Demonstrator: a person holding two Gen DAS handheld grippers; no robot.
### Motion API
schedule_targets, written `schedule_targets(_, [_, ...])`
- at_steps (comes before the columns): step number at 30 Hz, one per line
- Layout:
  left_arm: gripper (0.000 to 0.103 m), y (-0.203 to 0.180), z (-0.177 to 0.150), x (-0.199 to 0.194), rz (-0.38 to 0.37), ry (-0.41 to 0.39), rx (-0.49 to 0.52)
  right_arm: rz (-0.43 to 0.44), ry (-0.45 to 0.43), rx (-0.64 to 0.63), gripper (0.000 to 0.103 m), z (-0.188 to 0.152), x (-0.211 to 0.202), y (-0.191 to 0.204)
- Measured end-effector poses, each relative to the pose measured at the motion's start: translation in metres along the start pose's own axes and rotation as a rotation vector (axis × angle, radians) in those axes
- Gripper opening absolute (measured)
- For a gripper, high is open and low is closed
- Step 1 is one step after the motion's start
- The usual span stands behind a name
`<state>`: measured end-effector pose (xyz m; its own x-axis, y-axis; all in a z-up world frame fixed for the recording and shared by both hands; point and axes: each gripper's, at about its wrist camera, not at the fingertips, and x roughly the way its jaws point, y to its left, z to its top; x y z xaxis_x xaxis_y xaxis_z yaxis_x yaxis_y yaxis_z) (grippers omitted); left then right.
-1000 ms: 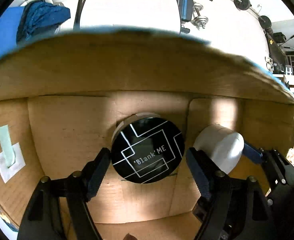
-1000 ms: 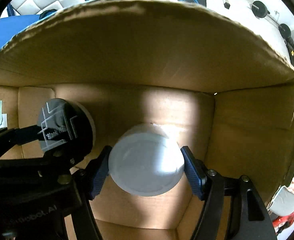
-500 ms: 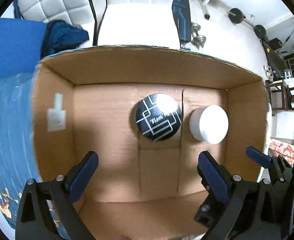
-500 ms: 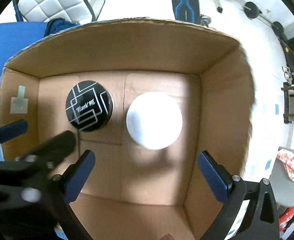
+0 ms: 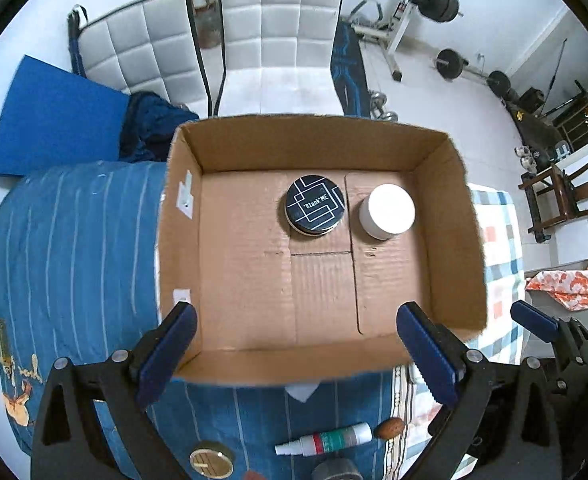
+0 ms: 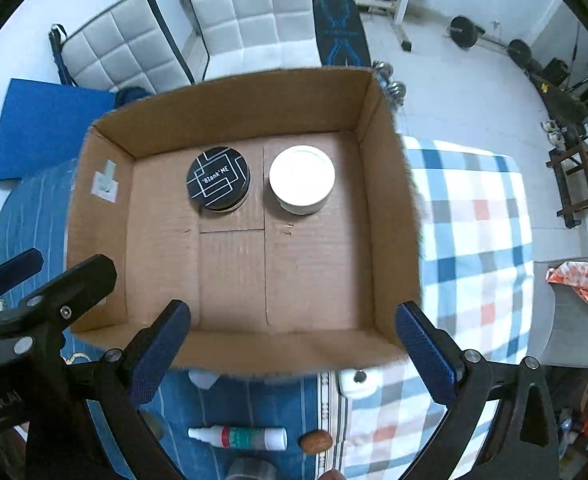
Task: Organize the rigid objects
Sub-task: 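Lift both tools out of the box, then grasp the gold tin with the left tool while the right tool grasps the silver tin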
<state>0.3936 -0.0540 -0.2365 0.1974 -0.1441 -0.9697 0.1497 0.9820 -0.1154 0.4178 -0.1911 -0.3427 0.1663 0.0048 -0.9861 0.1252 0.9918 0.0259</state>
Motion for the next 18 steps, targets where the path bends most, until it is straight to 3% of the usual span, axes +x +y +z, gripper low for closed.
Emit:
schedule_targets(10, [0.103, -0.019, -0.051, -0.073, 0.025, -0.143, 0.028, 0.008, -0.111, -0.013, 0.103, -0.06, -0.077, -0.009])
schedule_targets(18, [0.103, -0.025, -0.084, -0.106, 0.021, -0.188, 0.014, 0.027, -0.158, -0.026, 0.103, -0.095, -0.117, -0.016])
